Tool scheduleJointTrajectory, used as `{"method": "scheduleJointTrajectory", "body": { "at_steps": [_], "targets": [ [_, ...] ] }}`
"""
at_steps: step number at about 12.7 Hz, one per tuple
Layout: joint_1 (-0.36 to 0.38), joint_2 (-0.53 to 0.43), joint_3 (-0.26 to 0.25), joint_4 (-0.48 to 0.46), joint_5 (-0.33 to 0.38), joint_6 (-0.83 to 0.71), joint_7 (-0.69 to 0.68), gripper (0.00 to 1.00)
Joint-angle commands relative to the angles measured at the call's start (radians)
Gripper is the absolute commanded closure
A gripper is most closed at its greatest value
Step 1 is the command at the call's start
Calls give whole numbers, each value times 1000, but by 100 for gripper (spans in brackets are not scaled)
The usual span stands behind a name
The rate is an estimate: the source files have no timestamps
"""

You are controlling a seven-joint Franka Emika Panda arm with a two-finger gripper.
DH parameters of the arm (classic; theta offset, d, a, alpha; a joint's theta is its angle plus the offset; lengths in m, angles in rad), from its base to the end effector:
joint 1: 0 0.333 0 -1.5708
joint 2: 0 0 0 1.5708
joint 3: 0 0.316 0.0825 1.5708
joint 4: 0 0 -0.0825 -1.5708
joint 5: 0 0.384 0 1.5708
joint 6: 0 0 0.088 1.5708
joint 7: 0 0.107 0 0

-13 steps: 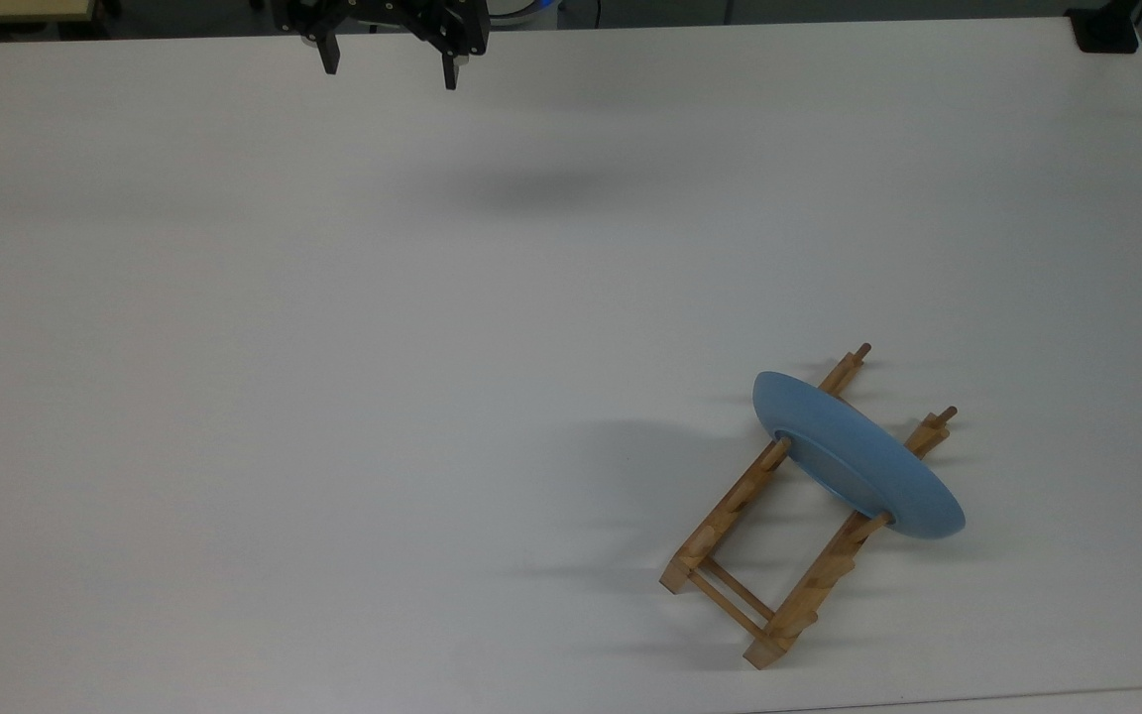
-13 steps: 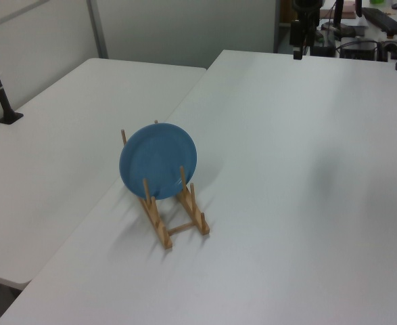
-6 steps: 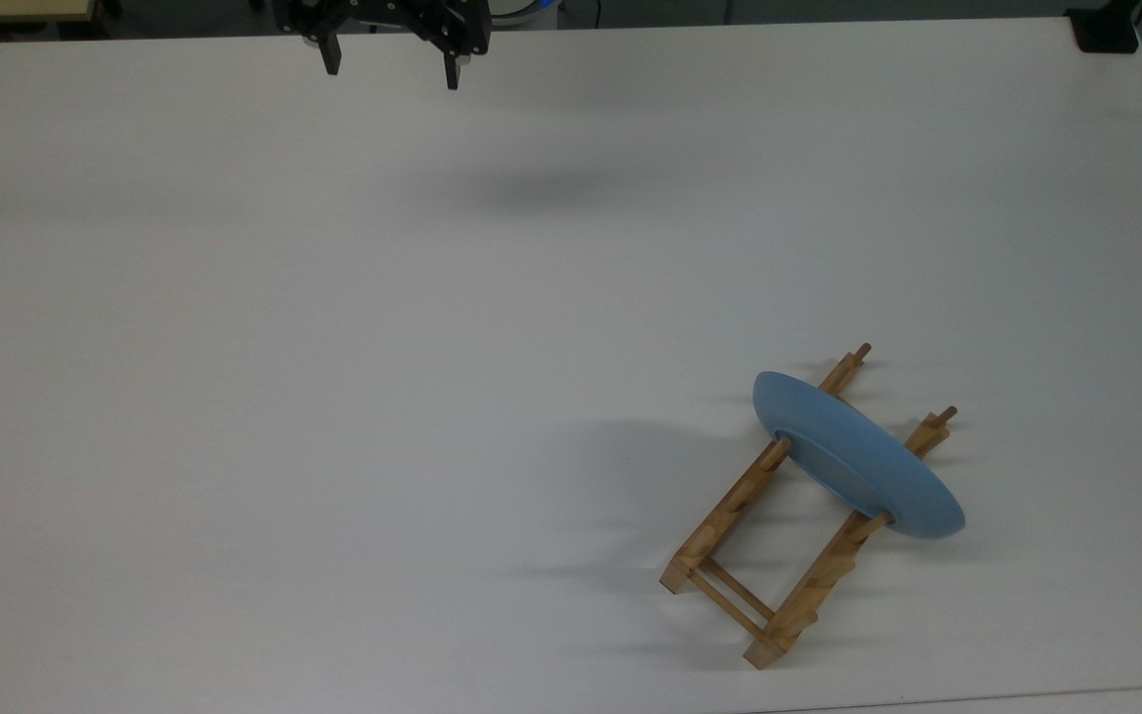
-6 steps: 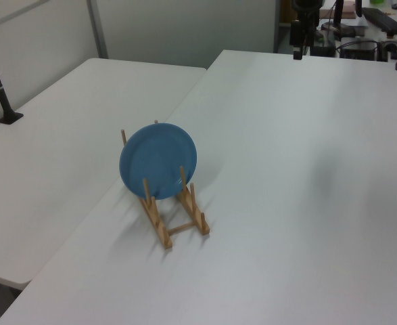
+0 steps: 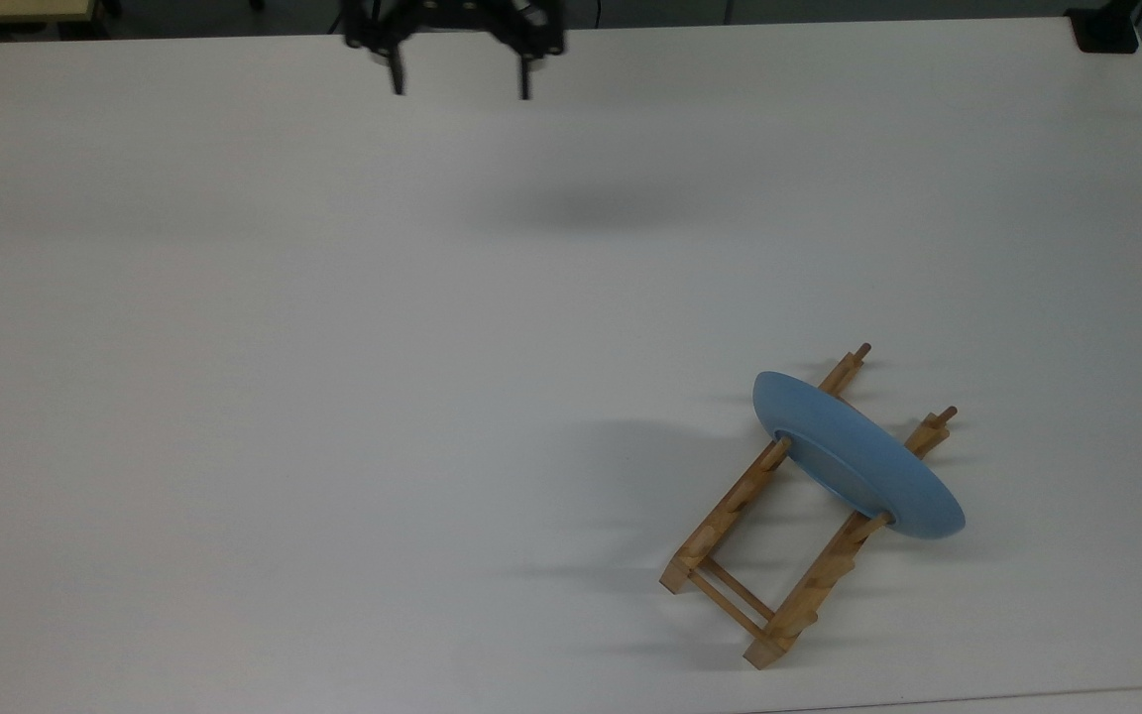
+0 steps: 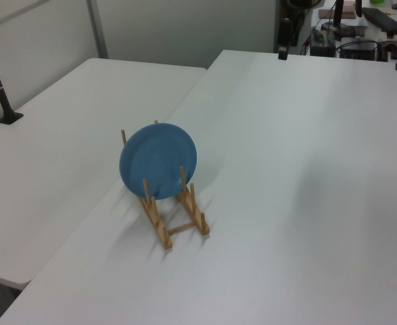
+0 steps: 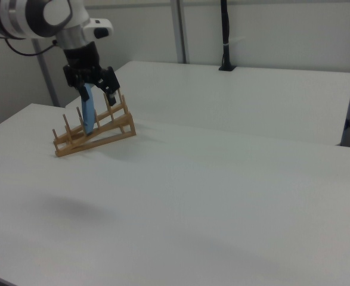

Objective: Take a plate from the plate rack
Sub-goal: 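Move the open gripper toward the blue plate in the wooden rack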

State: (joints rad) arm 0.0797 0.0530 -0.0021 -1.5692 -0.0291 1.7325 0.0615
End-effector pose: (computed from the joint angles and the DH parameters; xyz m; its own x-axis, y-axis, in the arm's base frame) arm 0.5845 0.0428 0.6102 0.9935 0.0203 0.1116 0.0180 -0.9996 0.0223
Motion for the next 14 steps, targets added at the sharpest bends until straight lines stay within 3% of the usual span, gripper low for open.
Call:
{"method": "scheduleJointTrajectory", "body": {
  "at_steps": [1, 2, 5, 8, 12, 14],
  "targets": [
    [78, 43, -12, 24, 0, 100, 23, 0],
    [107, 74, -12, 37, -23, 166, 75, 0],
    [234, 123, -12, 38, -242, 310, 307, 0],
    [333, 165, -10, 40, -449, 352, 513, 0],
    [411, 301, -12, 80, -690, 410, 748, 0],
    [414, 358, -12, 86, -799, 455, 854, 0]
  ]
}}
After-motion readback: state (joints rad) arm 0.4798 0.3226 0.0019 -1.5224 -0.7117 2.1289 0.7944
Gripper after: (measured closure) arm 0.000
